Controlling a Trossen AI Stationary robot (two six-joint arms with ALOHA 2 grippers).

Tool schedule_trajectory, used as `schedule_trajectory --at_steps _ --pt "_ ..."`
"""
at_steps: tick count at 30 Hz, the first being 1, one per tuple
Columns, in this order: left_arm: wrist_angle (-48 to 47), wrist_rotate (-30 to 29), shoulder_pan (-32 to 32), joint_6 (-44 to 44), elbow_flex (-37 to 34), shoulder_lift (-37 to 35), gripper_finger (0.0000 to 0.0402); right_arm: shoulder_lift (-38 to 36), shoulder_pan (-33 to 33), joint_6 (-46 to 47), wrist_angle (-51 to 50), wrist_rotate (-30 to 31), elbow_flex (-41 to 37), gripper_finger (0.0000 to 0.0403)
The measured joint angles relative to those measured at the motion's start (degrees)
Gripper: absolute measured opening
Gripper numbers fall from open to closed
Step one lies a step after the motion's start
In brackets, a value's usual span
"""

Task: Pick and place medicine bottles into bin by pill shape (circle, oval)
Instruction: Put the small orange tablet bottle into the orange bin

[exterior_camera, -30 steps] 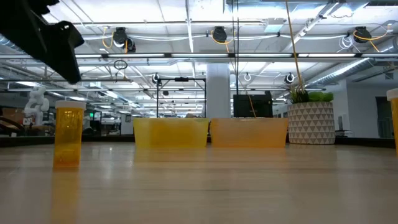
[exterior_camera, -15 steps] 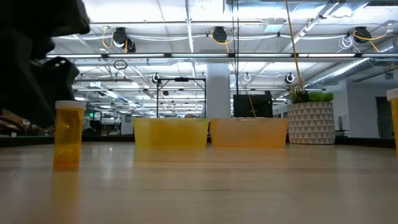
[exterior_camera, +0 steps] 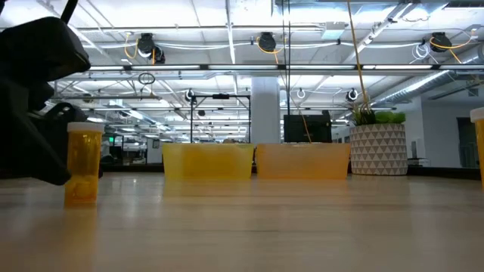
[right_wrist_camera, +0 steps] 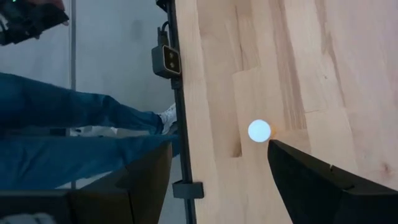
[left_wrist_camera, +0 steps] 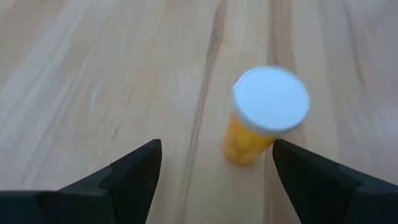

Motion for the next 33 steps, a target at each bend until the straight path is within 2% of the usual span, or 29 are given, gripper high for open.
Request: schedule_trajectory --at_steps 7,12,18,26,33 --pt "8.54 -0.07 -0.12 3.88 -3.31 0.99 0.031 0.0 -0.06 -2.47 -0.24 -0.54 -0.02 0.0258" --pt "13.4 -0.04 -1.04 7.05 -3.45 5.43 0.03 0.0 -1.49 -4.91 -0.31 -0.07 -0.02 0.0258" --pt "20.7 -0.98 -1.1 9.23 -3.34 9.79 0.0247 0.0 -4.58 -7.65 -0.76 0.0 -0.04 0.0258" --pt "21.33 -1.12 -1.05 9.66 -3.23 10.73 0.017 0.0 -9.1 -11.84 -0.68 0.0 -0.04 0.0258" --pt "21.47 -2.52 -0.48 9.35 -3.3 10.82 0.0119 0.0 -12.71 -14.52 1.1 0.0 -0.04 0.0258"
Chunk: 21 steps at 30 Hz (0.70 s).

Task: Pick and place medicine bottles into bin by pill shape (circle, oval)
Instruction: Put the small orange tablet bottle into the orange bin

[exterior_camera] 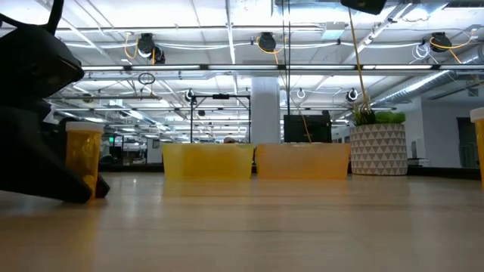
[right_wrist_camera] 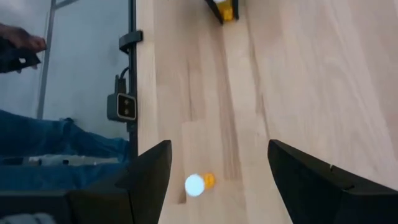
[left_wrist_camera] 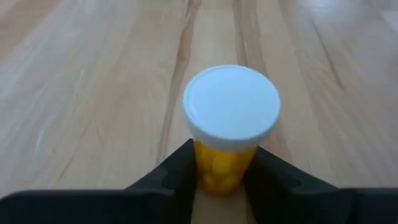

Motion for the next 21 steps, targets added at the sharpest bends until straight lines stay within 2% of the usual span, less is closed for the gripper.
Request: schedule_trajectory --at_steps 5,11,21 --pt "0.06 -0.2 0.52 -0.09 -0.04 0.0 0.0103 0.0 -1.69 -1.16 1.98 0.0 -0.02 0.0258" --pt "-0.05 0.51 0.9 0.14 -0.2 -1.7 0.0116 0.0 -3.28 -0.94 6.54 0.05 -0.02 0.0258" --pt "-0.75 6.02 5.2 0.32 -0.26 -13.63 0.0119 6.18 -5.1 0.91 24.33 0.13 0.34 0.0258"
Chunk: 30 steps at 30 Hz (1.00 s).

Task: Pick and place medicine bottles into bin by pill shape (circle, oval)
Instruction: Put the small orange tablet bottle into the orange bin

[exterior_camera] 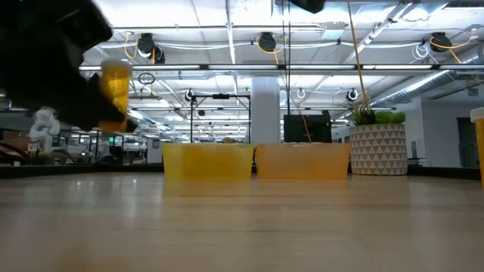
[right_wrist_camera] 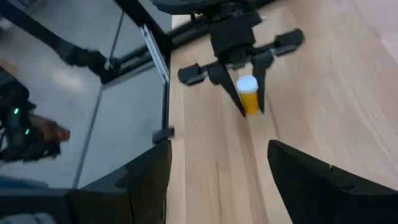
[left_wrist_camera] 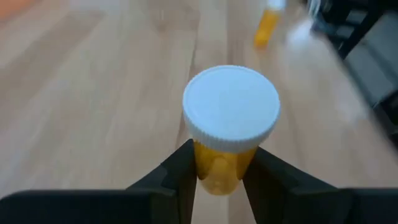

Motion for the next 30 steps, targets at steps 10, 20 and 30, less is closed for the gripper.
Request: schedule_trajectory --at_steps 10,20,30 --pt "-8.8 8.79 6.79 1.9 3.47 -11.4 0.0119 16.4 -2.68 -4.71 -2.29 0.13 17.9 0.0258" --pt "-28.26 13.43 9.64 6.91 13.0 -12.62 0.012 20.9 -7.36 -9.28 -3.99 -1.32 23.24 0.0258" --pt "-27.74 13.4 12.27 5.42 13.3 -12.66 0.012 21.82 -7.55 -18.0 -3.4 -3.1 23.19 0.0258"
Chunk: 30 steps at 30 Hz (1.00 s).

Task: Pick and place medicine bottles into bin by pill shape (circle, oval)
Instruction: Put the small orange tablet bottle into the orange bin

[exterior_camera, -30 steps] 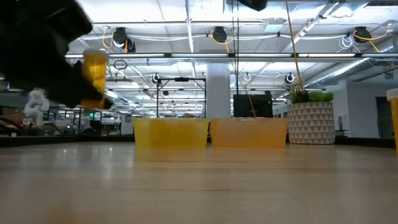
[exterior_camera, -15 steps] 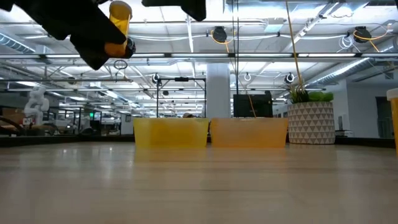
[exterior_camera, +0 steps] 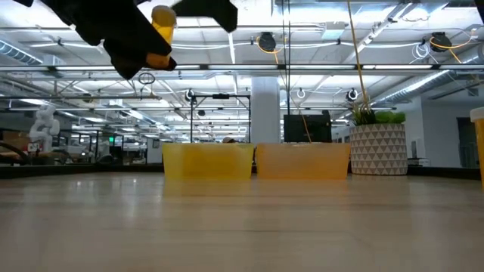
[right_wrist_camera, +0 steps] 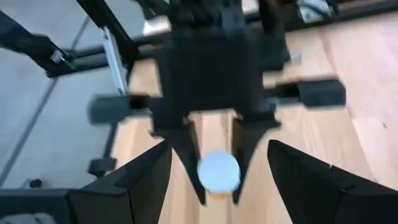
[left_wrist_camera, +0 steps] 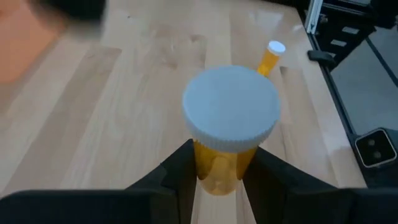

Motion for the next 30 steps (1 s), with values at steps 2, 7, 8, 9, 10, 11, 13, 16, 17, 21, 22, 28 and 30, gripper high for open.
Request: schedule_trajectory --at_steps 2,7,8,9,10,11,13,16,17,21,22,28,30 --pt "0.24 0.0 0.25 0.03 0.01 -0.14 0.012 0.3 0.09 -0.02 -0.88 0.0 -0.1 0.0258" --pt "1.31 -0.02 0.61 0.24 0.01 -0.14 0.012 0.79 0.28 0.47 -1.73 0.0 -0.03 0.0258" --pt "1.38 -0.02 0.64 0.31 0.01 -0.14 0.012 0.83 0.22 0.55 -1.81 0.2 -0.05 0.0258" --pt "1.35 -0.02 0.71 0.35 0.01 -0.14 0.012 0.82 0.2 0.55 -1.8 0.35 -0.23 0.0257" --pt "1.36 -0.02 0.73 0.35 0.01 -0.15 0.012 0.79 0.16 0.6 -1.78 0.35 -0.47 0.0256" --pt "1.33 -0.02 0.88 0.44 0.01 -0.14 0.012 0.79 0.12 0.89 -1.76 0.41 -0.75 0.0254" --pt "1.45 -0.02 1.13 0.72 0.01 -0.16 0.012 0.79 0.13 1.25 -1.48 0.22 -1.89 0.0247" --pt "1.44 -0.02 1.68 0.76 0.01 -0.16 0.012 0.79 0.19 1.45 0.61 0.0 -4.59 0.0236" --pt "1.46 -0.02 1.76 0.76 0.01 -0.16 0.012 0.79 0.18 1.48 1.28 -0.02 -5.31 0.0233" --pt "1.44 -0.04 2.03 0.96 0.01 -0.16 0.012 0.79 0.17 2.87 3.96 -0.02 -6.43 0.0222" --pt "1.44 -0.04 2.03 1.0 0.01 -0.16 0.012 0.79 0.15 2.96 4.49 -0.01 -6.43 0.0219" --pt "1.38 -0.04 2.01 1.48 0.01 -0.16 0.012 0.79 0.15 3.59 6.48 0.11 -6.43 0.0208" --pt "1.38 -0.04 2.01 1.51 0.01 -0.16 0.012 0.79 0.14 3.64 6.51 0.15 -6.43 0.0201"
